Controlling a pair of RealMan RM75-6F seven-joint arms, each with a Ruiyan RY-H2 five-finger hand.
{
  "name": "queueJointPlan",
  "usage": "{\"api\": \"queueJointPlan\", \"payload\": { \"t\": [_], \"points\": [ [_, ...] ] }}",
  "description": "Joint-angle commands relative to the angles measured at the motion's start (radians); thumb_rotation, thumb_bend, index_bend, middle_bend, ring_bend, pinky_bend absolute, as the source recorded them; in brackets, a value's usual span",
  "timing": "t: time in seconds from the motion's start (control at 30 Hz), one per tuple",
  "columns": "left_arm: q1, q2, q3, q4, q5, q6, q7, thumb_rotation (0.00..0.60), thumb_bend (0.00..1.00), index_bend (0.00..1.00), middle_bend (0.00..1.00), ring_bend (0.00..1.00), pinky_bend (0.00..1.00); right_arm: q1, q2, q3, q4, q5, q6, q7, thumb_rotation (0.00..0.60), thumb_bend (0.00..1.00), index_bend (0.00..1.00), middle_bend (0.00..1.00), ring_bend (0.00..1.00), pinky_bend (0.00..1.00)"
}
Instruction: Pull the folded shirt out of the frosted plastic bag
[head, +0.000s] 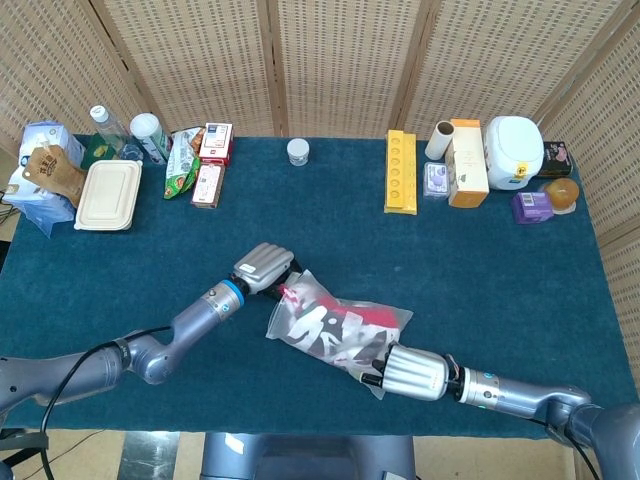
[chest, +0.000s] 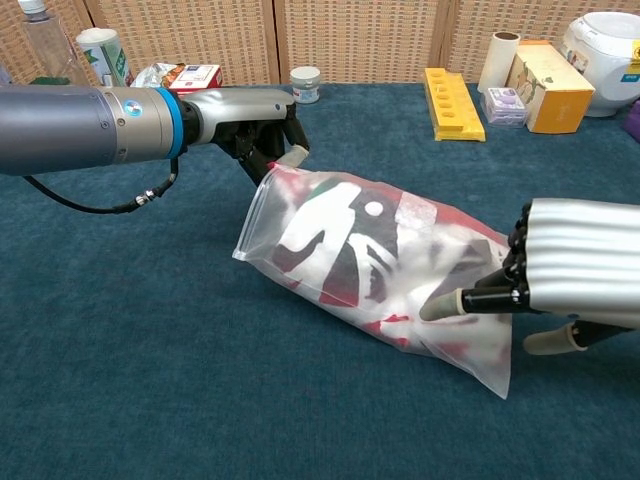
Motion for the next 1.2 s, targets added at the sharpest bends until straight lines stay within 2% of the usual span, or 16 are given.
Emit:
{"api": "queueJointPlan", "payload": {
  "t": [0.03,0.6,0.87,1.2],
  "points": [
    [0.002,0.003,0.000,-0.005,-0.004,0.003,0.003,0.600,0.42,0.80,1.00,1.00,1.00,0.007,0.004,-0.005,-0.010,0.005,-0.020,-0.008,0.600,0.06,0.25,0.72,0.98,1.00],
    [0.004,-0.003,-0.001,-0.017,-0.008,0.011,0.010,0.600,0.42,0.80,1.00,1.00,1.00,0.056,0.000,-0.011,-0.081,0.012,-0.101,-0.054,0.600,0.27,0.35,0.75,1.00,1.00],
    [0.004,-0.004,-0.001,-0.016,-0.006,0.013,0.009,0.600,0.42,0.81,1.00,1.00,1.00,0.062,0.001,-0.021,-0.098,0.012,-0.109,-0.055,0.600,0.36,0.43,0.82,1.00,1.00],
    [0.006,-0.004,0.001,-0.009,-0.008,0.010,0.008,0.600,0.42,0.81,1.00,1.00,1.00,0.061,-0.001,-0.035,-0.091,0.009,-0.100,-0.045,0.600,0.46,0.48,0.83,1.00,1.00]
  ]
}}
